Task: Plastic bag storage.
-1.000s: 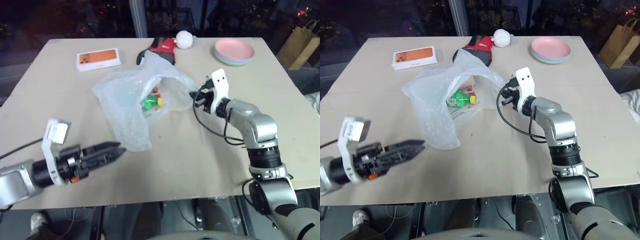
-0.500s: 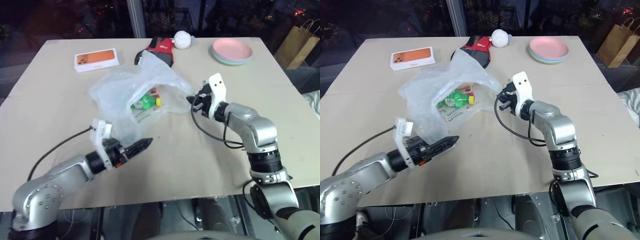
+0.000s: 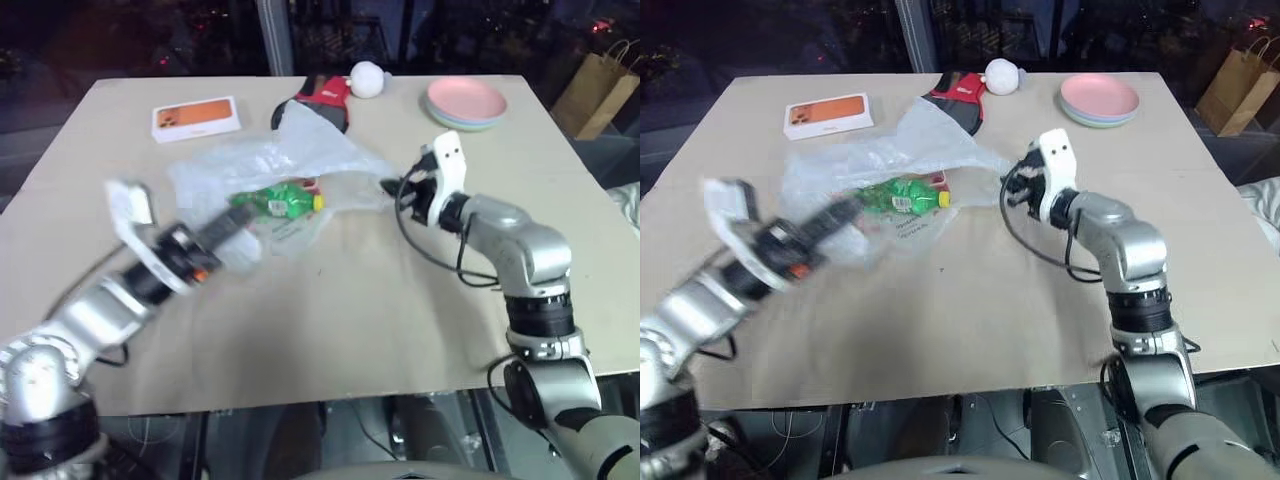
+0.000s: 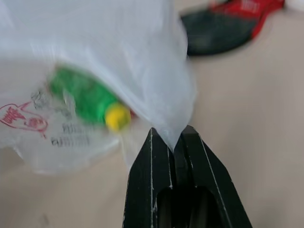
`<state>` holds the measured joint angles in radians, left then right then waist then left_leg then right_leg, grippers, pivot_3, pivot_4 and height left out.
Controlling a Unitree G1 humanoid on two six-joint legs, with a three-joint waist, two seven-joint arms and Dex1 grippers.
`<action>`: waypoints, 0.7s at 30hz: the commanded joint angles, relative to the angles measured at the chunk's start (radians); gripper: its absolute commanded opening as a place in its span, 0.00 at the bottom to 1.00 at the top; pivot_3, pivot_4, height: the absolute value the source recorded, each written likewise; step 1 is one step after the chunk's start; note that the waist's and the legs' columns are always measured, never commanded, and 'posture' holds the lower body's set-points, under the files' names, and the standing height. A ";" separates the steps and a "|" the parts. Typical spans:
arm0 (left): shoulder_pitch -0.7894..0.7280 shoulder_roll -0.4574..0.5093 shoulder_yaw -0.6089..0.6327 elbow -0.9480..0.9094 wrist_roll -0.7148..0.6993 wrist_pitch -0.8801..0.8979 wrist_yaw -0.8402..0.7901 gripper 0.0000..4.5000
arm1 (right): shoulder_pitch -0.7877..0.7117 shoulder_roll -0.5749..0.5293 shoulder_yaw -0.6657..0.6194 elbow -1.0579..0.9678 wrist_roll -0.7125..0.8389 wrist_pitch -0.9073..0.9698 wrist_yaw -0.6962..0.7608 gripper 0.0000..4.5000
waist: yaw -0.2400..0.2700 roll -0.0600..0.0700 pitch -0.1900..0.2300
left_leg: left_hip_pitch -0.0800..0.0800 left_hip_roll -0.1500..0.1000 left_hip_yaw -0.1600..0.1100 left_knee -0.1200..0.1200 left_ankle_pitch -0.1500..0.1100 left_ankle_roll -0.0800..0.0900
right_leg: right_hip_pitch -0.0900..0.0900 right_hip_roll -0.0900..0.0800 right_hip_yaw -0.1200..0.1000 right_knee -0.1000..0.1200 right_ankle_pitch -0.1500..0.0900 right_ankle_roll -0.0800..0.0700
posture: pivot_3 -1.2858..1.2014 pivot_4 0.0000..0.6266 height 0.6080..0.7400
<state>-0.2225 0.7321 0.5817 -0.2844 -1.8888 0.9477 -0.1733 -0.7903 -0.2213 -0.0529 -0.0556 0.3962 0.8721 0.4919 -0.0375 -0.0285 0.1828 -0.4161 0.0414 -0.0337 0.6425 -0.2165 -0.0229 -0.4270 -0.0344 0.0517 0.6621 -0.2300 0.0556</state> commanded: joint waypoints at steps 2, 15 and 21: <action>-0.338 0.150 0.009 0.262 -0.036 -0.083 0.010 0.02 | -0.229 -0.012 -0.150 0.075 0.131 -0.001 0.008 0.00 | 0.006 -0.002 0.002 | -0.001 0.000 -0.002 0.002 0.000 0.000 | 0.001 0.000 -0.002 0.000 0.000 0.000 | 0.52 0.24 1.00; -1.108 0.094 -0.265 0.903 0.644 -0.141 -0.289 0.02 | -0.681 -0.234 -0.291 0.358 0.191 -0.050 -0.043 0.00 | 0.016 -0.002 0.003 | -0.019 -0.001 -0.001 -0.008 0.003 -0.005 | -0.015 -0.002 -0.005 -0.006 0.000 -0.001 | 0.52 0.24 1.00; -0.968 -0.017 -0.227 0.715 0.651 -0.028 -0.273 0.02 | -0.455 -0.312 -0.340 -0.024 0.341 0.205 -0.117 0.00 | -0.004 -0.001 0.003 | -0.028 -0.001 -0.001 -0.009 0.003 -0.005 | -0.023 -0.004 -0.008 -0.006 -0.001 -0.002 | 0.52 0.24 1.00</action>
<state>-1.2175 0.7271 0.3080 0.5264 -1.2201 0.8945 -0.4653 -1.2835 -0.5118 -0.3252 0.0854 0.6539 0.9964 0.4040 -0.0412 -0.0296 0.1856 -0.4442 0.0402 -0.0349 0.6339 -0.2134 -0.0281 -0.4501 -0.0389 0.0437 0.6560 -0.2313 0.0533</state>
